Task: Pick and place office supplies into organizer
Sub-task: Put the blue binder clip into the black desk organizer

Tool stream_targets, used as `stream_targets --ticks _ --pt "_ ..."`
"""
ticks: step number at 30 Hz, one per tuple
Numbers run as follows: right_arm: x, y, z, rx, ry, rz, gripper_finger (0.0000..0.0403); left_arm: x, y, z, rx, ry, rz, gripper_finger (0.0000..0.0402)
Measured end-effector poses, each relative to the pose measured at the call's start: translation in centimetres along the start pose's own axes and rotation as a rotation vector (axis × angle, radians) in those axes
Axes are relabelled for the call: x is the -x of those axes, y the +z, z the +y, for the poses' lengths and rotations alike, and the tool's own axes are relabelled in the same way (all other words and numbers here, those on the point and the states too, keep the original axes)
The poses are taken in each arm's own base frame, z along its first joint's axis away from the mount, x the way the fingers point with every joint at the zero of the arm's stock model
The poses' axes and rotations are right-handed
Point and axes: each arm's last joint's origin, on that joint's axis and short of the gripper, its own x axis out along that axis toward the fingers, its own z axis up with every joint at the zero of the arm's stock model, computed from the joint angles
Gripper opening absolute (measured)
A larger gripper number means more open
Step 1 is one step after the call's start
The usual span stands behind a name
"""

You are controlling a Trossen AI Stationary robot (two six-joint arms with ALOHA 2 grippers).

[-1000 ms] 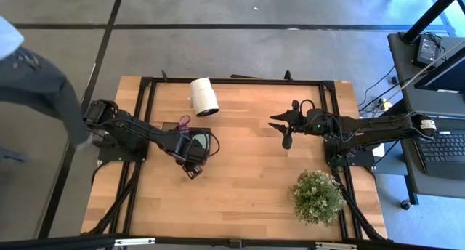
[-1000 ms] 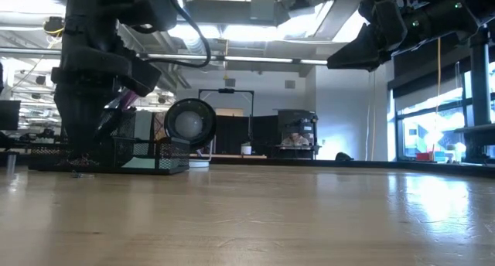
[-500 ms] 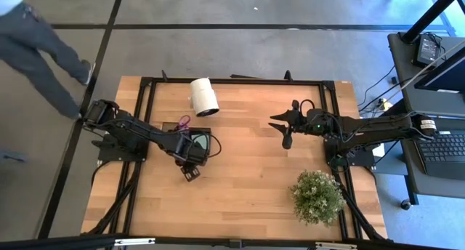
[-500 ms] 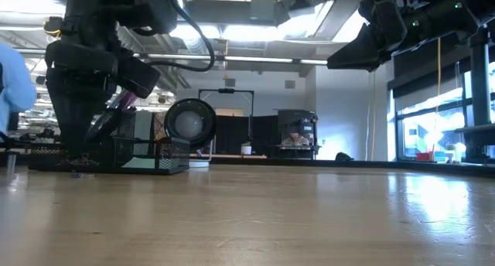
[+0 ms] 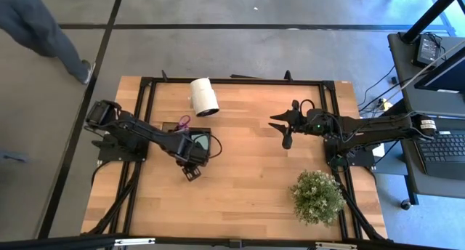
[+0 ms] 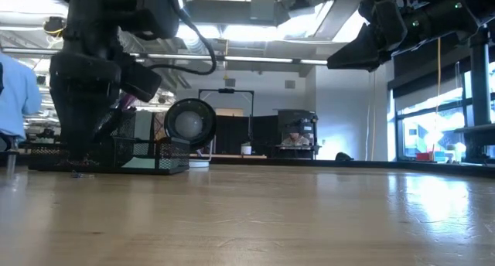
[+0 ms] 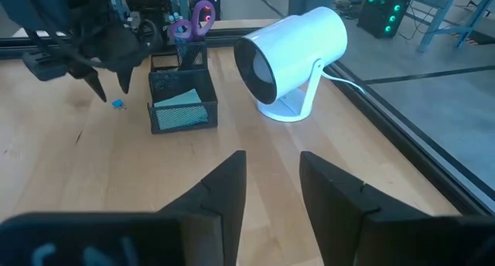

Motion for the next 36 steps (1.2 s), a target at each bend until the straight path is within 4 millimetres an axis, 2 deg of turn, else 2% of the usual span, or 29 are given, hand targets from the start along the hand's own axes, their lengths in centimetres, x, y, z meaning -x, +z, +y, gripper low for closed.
stream_targets --ticks 15,36 --pt "0.0 0.0 0.0 0.002 0.000 0.001 0.0126 -2.4 0.4 -0.3 0.019 0.076 0.059 0.0157" --pt "0.0 0.0 0.0 0.004 0.000 0.001 0.0127 -2.6 0.5 -0.3 0.046 0.084 0.042 0.0157"
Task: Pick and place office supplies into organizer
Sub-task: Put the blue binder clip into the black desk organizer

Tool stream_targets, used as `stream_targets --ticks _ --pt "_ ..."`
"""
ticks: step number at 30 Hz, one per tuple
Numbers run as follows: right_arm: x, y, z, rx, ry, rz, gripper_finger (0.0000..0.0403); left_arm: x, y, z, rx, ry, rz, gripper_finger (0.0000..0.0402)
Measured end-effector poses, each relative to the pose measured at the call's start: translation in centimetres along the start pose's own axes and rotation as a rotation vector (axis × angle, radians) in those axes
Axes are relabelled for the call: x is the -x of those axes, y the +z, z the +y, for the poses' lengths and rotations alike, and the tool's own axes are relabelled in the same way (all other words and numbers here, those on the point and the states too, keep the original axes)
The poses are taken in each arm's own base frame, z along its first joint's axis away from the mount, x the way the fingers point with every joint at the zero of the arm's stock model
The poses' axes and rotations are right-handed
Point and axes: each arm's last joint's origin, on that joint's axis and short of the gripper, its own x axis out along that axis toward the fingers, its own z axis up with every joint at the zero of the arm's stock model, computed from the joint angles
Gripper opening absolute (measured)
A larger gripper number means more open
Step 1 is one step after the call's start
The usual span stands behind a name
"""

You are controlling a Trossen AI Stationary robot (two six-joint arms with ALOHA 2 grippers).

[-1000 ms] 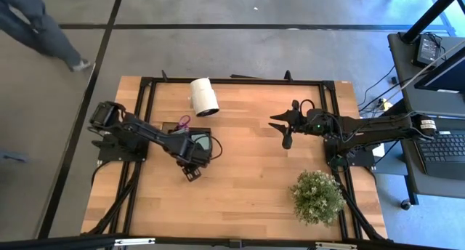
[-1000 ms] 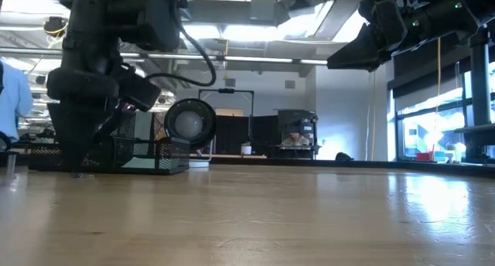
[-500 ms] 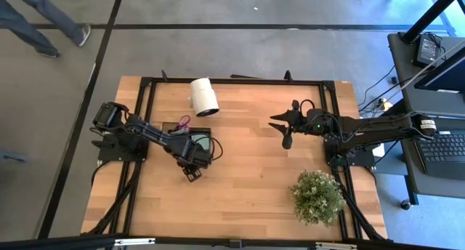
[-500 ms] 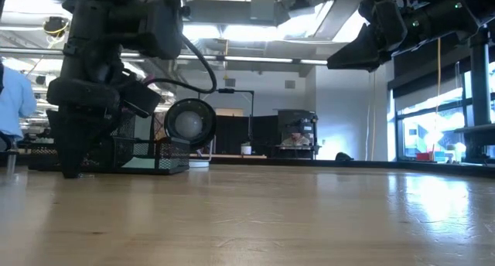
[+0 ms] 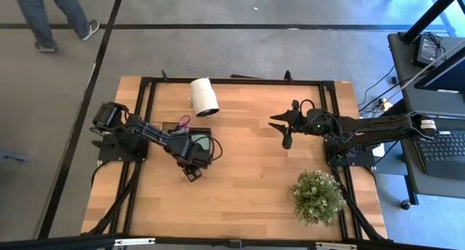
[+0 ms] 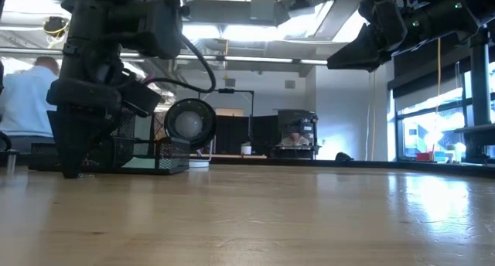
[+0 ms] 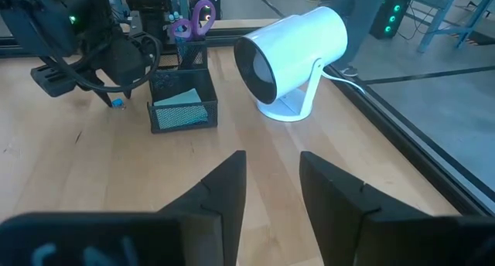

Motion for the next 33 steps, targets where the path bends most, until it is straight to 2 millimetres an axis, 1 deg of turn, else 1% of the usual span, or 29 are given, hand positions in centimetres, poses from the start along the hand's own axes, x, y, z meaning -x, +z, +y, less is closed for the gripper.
stream_targets --ticks 33 --pt "0.00 0.00 0.01 -0.001 0.000 0.000 0.0126 -0.07 0.09 -0.06 -0.042 -0.001 -0.016 0.0157"
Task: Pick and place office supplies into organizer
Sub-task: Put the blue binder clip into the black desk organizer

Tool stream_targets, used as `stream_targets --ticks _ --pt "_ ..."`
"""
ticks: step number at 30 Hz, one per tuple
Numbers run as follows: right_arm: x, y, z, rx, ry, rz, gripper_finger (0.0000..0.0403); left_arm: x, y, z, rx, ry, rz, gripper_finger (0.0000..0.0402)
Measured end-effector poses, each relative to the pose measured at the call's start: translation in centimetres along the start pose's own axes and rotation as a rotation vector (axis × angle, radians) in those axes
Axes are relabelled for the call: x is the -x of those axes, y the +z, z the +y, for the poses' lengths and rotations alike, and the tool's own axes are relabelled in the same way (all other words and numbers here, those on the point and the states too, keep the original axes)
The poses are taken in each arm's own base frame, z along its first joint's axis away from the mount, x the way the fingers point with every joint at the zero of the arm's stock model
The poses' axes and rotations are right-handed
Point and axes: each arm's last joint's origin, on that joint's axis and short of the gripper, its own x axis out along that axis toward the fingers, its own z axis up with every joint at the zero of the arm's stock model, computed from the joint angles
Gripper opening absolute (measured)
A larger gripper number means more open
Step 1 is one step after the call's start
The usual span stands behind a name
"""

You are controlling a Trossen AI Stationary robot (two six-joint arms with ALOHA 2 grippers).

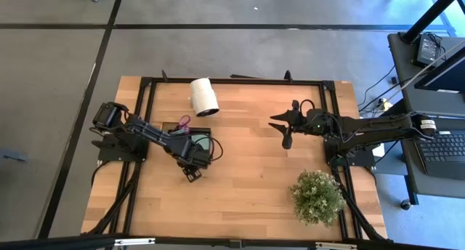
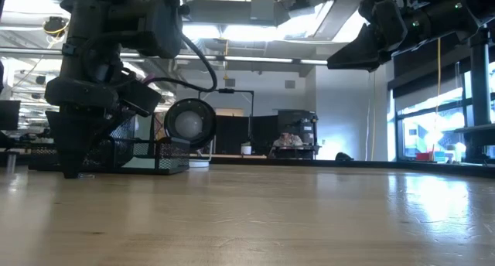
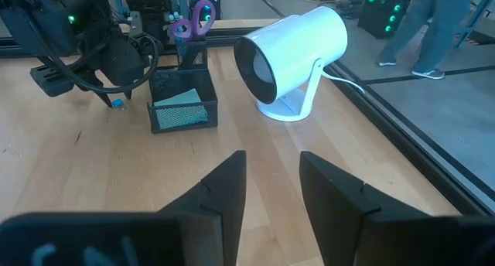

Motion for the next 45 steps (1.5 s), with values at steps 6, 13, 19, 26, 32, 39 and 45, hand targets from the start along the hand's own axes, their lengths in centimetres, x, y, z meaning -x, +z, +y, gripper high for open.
stream_targets --ticks 6,13,19,26,32,39,45 --pt "0.00 0.00 0.00 -0.001 0.000 0.000 0.0126 -0.01 0.03 -0.01 0.001 0.002 -0.005 0.0157" --pt "0.00 0.00 0.00 -0.002 0.000 0.000 0.0126 -0.01 0.09 -0.03 0.005 0.004 -0.016 0.0157" --pt "0.00 0.00 0.00 -0.002 0.000 0.000 0.0126 0.00 0.11 -0.04 0.027 0.004 -0.019 0.0157" --pt "0.00 0.00 0.00 -0.002 0.000 0.000 0.0126 0.01 0.14 -0.08 0.028 0.002 -0.022 0.0140" --pt "0.00 0.00 -0.01 -0.001 0.000 0.000 0.0126 0.02 0.17 -0.12 0.029 -0.002 -0.025 0.0113" --pt "0.00 0.00 -0.01 0.001 0.000 0.000 0.0126 0.03 0.19 -0.13 0.030 -0.003 -0.026 0.0092" --pt "0.00 0.00 0.00 0.001 0.000 0.000 0.0127 0.03 0.18 -0.13 0.030 -0.002 -0.026 0.0078"
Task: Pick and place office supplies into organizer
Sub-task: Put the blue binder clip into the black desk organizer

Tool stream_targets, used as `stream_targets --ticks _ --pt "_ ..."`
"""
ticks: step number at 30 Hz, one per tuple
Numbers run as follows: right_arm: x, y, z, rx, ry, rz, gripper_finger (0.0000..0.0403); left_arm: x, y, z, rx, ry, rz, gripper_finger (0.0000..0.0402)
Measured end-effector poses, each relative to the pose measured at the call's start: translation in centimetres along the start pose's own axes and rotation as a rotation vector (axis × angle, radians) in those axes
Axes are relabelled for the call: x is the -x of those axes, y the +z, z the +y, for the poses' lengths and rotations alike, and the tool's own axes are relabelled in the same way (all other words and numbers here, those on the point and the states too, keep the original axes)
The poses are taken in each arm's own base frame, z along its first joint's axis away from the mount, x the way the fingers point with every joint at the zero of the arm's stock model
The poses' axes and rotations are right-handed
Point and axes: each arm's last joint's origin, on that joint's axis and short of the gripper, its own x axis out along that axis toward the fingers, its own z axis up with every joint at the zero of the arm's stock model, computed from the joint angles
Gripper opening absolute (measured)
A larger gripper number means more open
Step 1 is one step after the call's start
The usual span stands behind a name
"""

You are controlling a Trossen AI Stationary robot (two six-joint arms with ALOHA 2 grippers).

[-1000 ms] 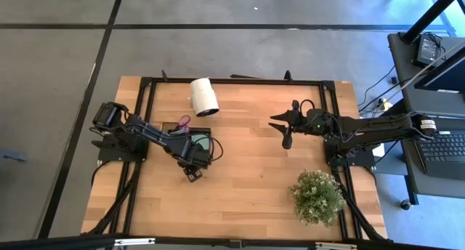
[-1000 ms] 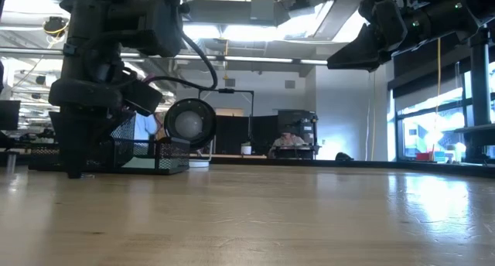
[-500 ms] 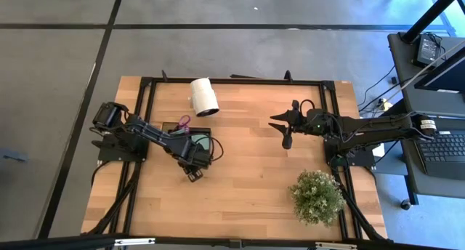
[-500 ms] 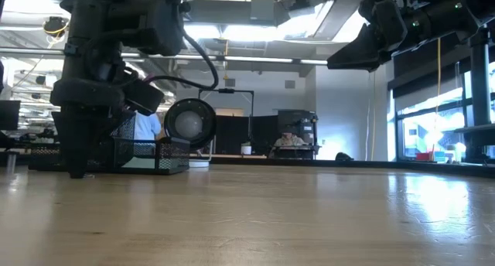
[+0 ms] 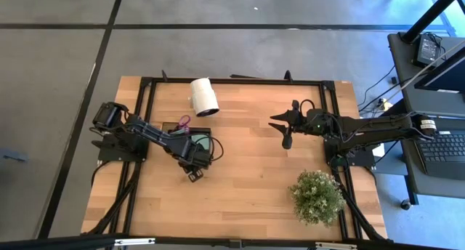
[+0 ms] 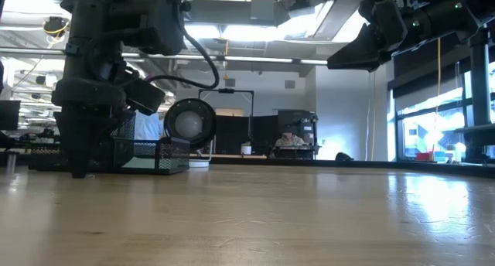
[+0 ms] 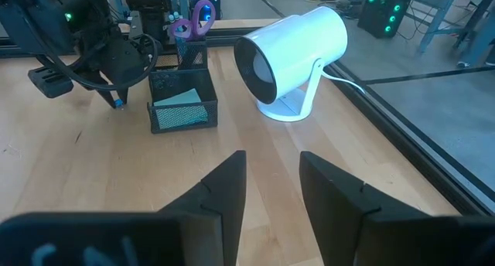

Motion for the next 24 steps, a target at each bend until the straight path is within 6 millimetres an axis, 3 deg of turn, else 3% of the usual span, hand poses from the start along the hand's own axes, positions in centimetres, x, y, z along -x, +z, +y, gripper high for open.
stream_targets --ticks 13,24 --pt "0.0 0.0 0.0 0.000 0.000 0.000 0.0127 0.0 -0.1 0.0 -0.001 -0.005 0.016 0.0064" --pt "0.0 0.0 0.0 -0.002 0.000 0.000 0.0127 2.6 -0.5 0.7 -0.008 -0.069 -0.042 0.0063"
